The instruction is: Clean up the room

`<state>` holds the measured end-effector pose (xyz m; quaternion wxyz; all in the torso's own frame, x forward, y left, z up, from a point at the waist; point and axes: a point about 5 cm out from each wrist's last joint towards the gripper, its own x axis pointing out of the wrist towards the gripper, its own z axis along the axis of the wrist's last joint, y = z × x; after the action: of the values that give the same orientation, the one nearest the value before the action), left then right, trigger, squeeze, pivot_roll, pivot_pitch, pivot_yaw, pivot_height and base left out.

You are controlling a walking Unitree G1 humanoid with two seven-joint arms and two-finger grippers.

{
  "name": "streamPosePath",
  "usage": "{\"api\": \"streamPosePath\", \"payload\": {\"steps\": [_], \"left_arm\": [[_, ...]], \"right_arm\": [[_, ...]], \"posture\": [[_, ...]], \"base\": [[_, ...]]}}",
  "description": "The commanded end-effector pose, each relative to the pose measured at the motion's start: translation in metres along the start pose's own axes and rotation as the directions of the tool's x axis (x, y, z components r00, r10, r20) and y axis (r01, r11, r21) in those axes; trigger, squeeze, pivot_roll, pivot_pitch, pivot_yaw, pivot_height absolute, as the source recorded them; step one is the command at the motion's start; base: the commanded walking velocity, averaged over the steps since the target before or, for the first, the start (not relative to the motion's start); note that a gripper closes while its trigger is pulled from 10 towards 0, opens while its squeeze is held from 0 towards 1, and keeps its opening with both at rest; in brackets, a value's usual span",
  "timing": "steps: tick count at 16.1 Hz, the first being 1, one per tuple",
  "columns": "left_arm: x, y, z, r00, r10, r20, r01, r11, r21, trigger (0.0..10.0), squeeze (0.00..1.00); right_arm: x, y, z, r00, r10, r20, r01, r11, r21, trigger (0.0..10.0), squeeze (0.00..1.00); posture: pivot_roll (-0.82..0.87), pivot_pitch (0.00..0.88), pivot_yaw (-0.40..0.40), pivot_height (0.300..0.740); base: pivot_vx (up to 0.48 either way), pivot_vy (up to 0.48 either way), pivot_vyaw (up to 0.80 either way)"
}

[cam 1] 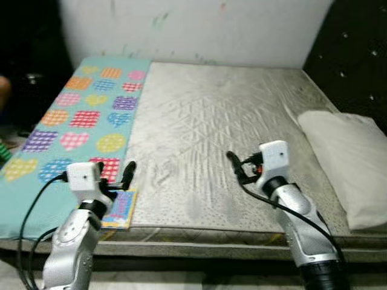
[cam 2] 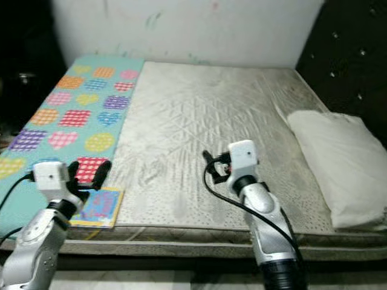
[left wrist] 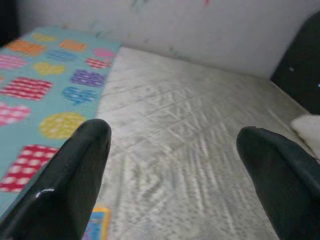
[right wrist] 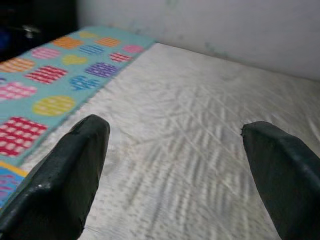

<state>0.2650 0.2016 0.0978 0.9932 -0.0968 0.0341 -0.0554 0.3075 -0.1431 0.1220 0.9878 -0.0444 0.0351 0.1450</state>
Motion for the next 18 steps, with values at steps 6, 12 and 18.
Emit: {"api": "streamPosePath", "payload": {"steps": [6,12,18], "left_arm": [[0.0025,-0.0062,0.004,0.999,-0.031,0.026,0.031,1.0,0.004,10.0,0.0],[0.0049,-0.0019,0.0018,0.999,0.033,0.01,-0.033,0.999,0.012,10.0,0.0],[0.0056,-0.002,0.0011,1.0,0.02,0.003,-0.02,1.0,0.005,10.0,0.0]], "right_arm": [[0.005,-0.0022,0.009,1.0,-0.004,0.02,0.004,1.0,-0.017,10.0,0.0],[0.005,-0.0013,0.0069,1.0,-0.007,0.017,0.007,1.0,-0.021,10.0,0.0],[0.0052,-0.0024,0.0056,1.0,-0.015,0.013,0.016,1.0,-0.027,10.0,0.0]], "posture": [[-0.17,0.0,-0.045,0.74],[-0.17,0.0,-0.042,0.74],[-0.17,0.0,-0.041,0.74]], "base": [[0.385,0.0,0.0],[0.302,0.0,0.0],[0.0,0.22,0.0]]}}
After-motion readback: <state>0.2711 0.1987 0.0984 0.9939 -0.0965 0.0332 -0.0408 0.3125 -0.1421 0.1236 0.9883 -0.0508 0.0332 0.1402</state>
